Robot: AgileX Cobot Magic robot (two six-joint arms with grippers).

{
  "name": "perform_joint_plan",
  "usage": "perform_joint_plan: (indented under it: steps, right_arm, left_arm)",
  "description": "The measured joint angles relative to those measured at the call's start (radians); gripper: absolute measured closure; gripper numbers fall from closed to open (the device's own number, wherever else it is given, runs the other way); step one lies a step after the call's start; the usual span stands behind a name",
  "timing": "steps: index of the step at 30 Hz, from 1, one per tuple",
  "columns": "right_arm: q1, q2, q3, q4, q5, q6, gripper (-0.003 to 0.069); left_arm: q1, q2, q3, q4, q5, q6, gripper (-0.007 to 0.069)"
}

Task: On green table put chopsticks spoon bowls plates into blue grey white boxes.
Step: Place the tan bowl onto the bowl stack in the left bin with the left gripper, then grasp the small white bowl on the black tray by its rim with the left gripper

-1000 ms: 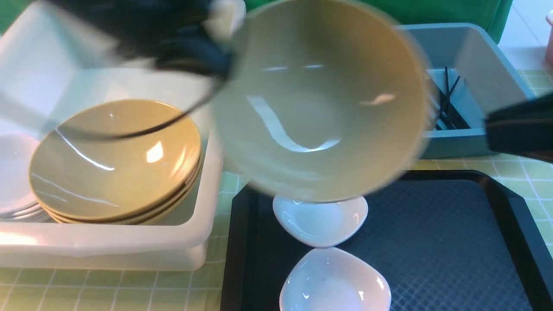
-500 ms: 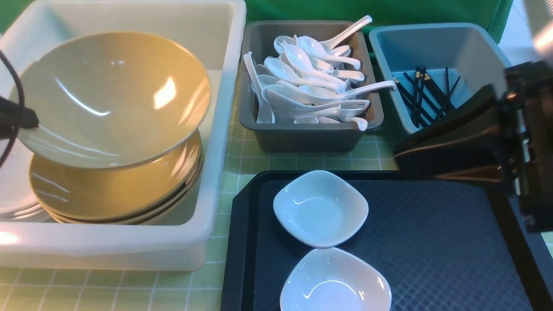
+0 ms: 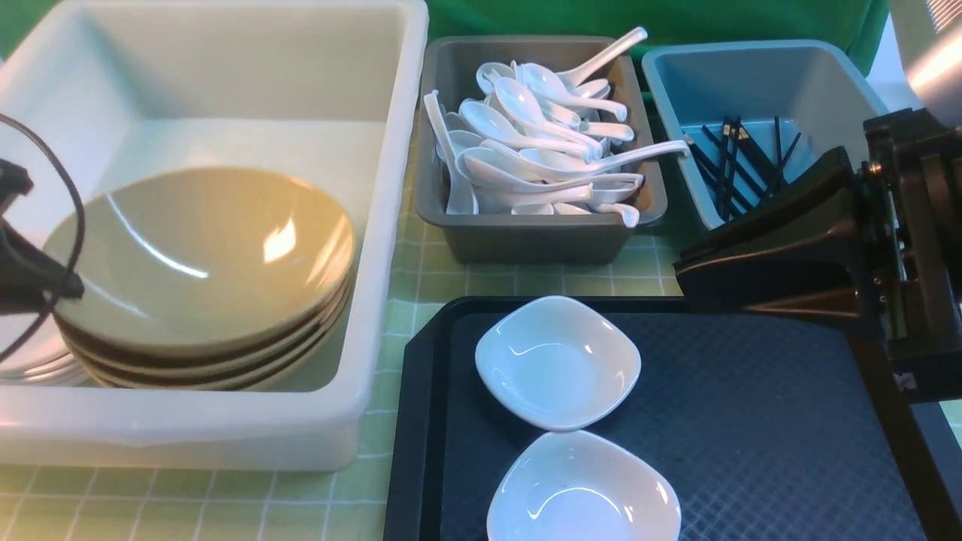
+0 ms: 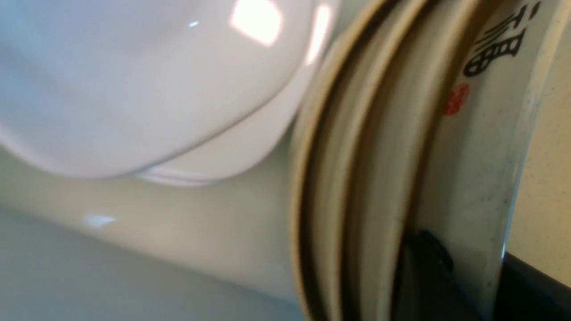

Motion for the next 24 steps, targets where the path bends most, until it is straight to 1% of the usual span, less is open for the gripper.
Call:
perform_joint_plan:
  steps: [2, 3, 5, 9, 10, 11, 12, 13, 15, 16, 17, 19, 21, 22, 23, 24]
  right_arm:
    - [0.0, 0.0, 0.0, 0.0, 0.0, 0.0, 0.0559]
    - [0.0, 0.0, 0.0, 0.0, -0.002, 0.0, 0.0557]
    - [0.0, 0.0, 0.0, 0.0, -0.006, 0.001, 0.0555]
    - [0.0, 0.0, 0.0, -0.009, -0.019, 0.011, 0.0548]
    - [0.0, 0.0, 0.0, -0.018, -0.021, 0.016, 0.0546]
    - [0.0, 0.0, 0.0, -0.025, -0.023, 0.023, 0.0544]
    - [0.0, 0.0, 0.0, -0.028, -0.023, 0.026, 0.0543]
    - [0.0, 0.0, 0.0, -0.057, -0.029, 0.058, 0.0539]
    - [0.0, 0.0, 0.0, -0.082, -0.034, 0.087, 0.0537]
    - [0.0, 0.0, 0.0, -0.13, -0.045, 0.14, 0.0533]
    - [0.0, 0.0, 0.0, -0.169, -0.052, 0.172, 0.053]
    - [0.0, 0.0, 0.0, -0.224, -0.055, 0.233, 0.0527]
    - [0.0, 0.0, 0.0, -0.241, -0.056, 0.262, 0.0525]
    - [0.0, 0.0, 0.0, -0.254, -0.054, 0.281, 0.0522]
    - [0.0, 0.0, 0.0, -0.258, -0.052, 0.284, 0.0521]
    - [0.0, 0.0, 0.0, -0.26, -0.046, 0.297, 0.0517]
  left_arm:
    - [-0.017, 0.0, 0.0, 0.022, -0.008, -0.024, 0.0534]
    - [-0.04, 0.0, -0.003, 0.046, -0.013, -0.044, 0.0494]
    - [-0.056, 0.0, -0.013, 0.071, -0.013, -0.062, 0.0436]
    - [-0.084, -0.01, -0.063, 0.136, 0.015, -0.1, 0.0292]
    - [-0.088, -0.021, -0.087, 0.177, 0.028, -0.11, 0.023]
    - [-0.092, -0.034, -0.102, 0.205, 0.036, -0.118, 0.0195]
    - [-0.092, -0.036, -0.105, 0.218, 0.041, -0.123, 0.0179]
    - [-0.092, -0.061, -0.138, 0.261, 0.06, -0.14, 0.0116]
    - [-0.092, -0.077, -0.157, 0.281, 0.071, -0.14, 0.0076]
    - [-0.093, -0.103, -0.175, 0.289, 0.075, -0.146, 0.0039]
    - [-0.093, -0.12, -0.183, 0.291, 0.078, -0.148, 0.0016]
    - [-0.106, -0.159, -0.188, 0.285, 0.082, -0.14, -0.0001]
    - [-0.125, -0.179, -0.189, 0.274, 0.082, -0.122, -0.0008]
    - [-0.172, -0.207, -0.189, 0.247, 0.083, -0.079, -0.0007]
    - [-0.19, -0.219, -0.189, 0.237, 0.083, -0.063, -0.0006]
    - [-0.307, -0.246, -0.189, 0.165, 0.084, 0.024, -0.0005]
